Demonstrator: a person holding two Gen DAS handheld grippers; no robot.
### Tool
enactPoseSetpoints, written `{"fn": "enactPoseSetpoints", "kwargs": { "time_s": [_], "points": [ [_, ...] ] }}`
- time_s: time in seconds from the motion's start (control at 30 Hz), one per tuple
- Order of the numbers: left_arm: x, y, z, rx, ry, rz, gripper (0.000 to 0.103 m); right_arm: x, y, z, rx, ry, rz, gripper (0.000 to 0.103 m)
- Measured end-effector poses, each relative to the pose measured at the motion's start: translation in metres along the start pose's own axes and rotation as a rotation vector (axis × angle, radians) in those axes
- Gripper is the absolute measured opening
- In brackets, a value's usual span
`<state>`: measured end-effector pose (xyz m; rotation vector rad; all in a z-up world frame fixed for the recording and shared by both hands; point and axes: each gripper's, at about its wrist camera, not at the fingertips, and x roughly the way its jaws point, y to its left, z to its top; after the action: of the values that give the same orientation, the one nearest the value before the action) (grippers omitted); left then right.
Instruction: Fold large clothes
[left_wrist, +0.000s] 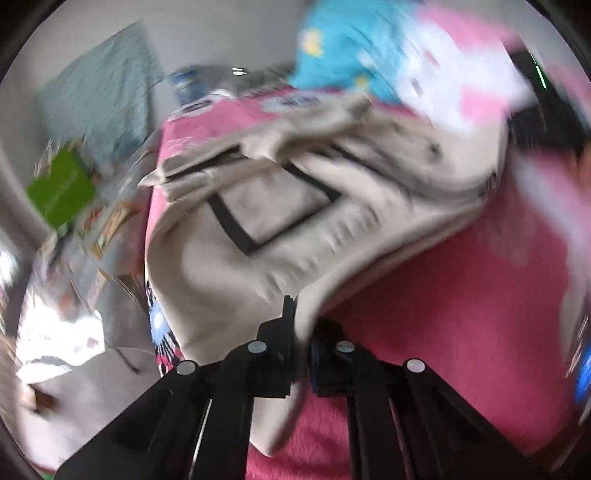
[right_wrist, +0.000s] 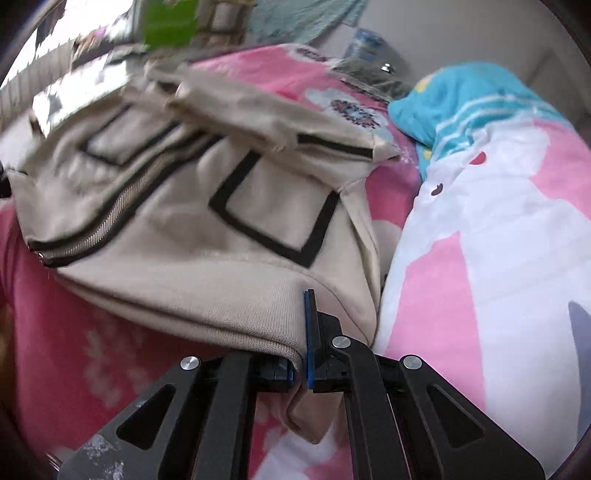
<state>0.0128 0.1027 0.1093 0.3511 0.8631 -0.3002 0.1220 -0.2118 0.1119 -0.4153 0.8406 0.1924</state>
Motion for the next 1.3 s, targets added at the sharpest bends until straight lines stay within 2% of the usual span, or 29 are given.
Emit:
{"fn": "enactPoseSetpoints", "kwargs": {
  "time_s": [0.13,0.27,0.4,0.5,0.57,0.6,0.63,0.67,0.7,0.73,0.77,0.8,0.87,0.9,0.97,1.07,1.13,1.17,1.2,1.23,1.3],
  "points": [
    [0.011,0.028,0.019,-0.16,-0.059,-0.065,0.007,0.006,0.0,0.012,0.166,-0.057,-0.006,0.005],
    [0.024,0.038,0.035,-0.165,-0.081,-0.08,0.007,0.019,-0.011,0.027,0.308,-0.081,0.011,0.005],
    [0.033,0.061,0.068,-0.157,-0.119,-0.087,0.007,0.038,-0.028,0.056,0.434,-0.105,0.025,0.005],
    [0.049,0.087,0.109,-0.114,-0.143,-0.066,0.007,0.06,-0.031,0.105,0.372,-0.143,0.003,0.005],
    [0.069,0.103,0.145,-0.069,-0.147,-0.038,0.007,0.079,-0.03,0.14,0.275,-0.141,-0.024,0.008],
    [0.09,0.117,0.168,-0.071,-0.112,-0.045,0.013,0.09,-0.03,0.153,0.239,-0.123,-0.034,0.01],
    [0.102,0.129,0.18,-0.097,-0.089,-0.044,0.033,0.105,-0.034,0.17,0.201,-0.1,-0.034,0.028],
    [0.117,0.144,0.191,-0.147,-0.056,-0.06,0.049,0.121,-0.038,0.183,0.163,-0.062,-0.006,0.043],
    [0.123,0.157,0.197,-0.198,-0.052,-0.084,0.069,0.13,-0.045,0.191,0.148,-0.06,-0.018,0.069],
    [0.125,0.178,0.198,-0.294,-0.094,-0.142,0.076,0.133,-0.052,0.195,0.148,-0.061,-0.046,0.079],
    [0.125,0.189,0.197,-0.349,-0.108,-0.179,0.077,0.136,-0.061,0.197,0.169,-0.055,-0.071,0.079],
    [0.126,0.206,0.192,-0.448,-0.122,-0.24,0.077,0.137,-0.071,0.196,0.214,-0.05,-0.073,0.08],
    [0.125,0.22,0.177,-0.52,-0.13,-0.28,0.078,0.136,-0.097,0.183,0.358,-0.061,0.057,0.085],
    [0.126,0.222,0.171,-0.5,-0.122,-0.245,0.078,0.141,-0.105,0.177,0.394,-0.044,0.102,0.086],
    [0.133,0.221,0.163,-0.445,-0.083,-0.18,0.078,0.15,-0.109,0.171,0.418,-0.012,0.109,0.086],
    [0.15,0.228,0.146,-0.485,-0.027,-0.197,0.078,0.165,-0.112,0.161,0.48,-0.006,0.214,0.083],
    [0.159,0.232,0.137,-0.529,-0.021,-0.206,0.077,0.167,-0.109,0.16,0.482,-0.022,0.246,0.061],
    [0.159,0.233,0.134,-0.546,-0.027,-0.215,0.075,0.166,-0.105,0.161,0.459,-0.037,0.238,0.057],
    [0.158,0.233,0.131,-0.56,-0.042,-0.247,0.069,0.165,-0.101,0.162,0.434,-0.046,0.23,0.047],
    [0.157,0.233,0.129,-0.561,-0.047,-0.259,0.052,0.166,-0.1,0.163,0.425,-0.042,0.222,0.035],
    [0.153,0.228,0.129,-0.54,-0.047,-0.248,0.033,0.17,-0.105,0.16,0.452,-0.024,0.218,0.025]
  ]
}}
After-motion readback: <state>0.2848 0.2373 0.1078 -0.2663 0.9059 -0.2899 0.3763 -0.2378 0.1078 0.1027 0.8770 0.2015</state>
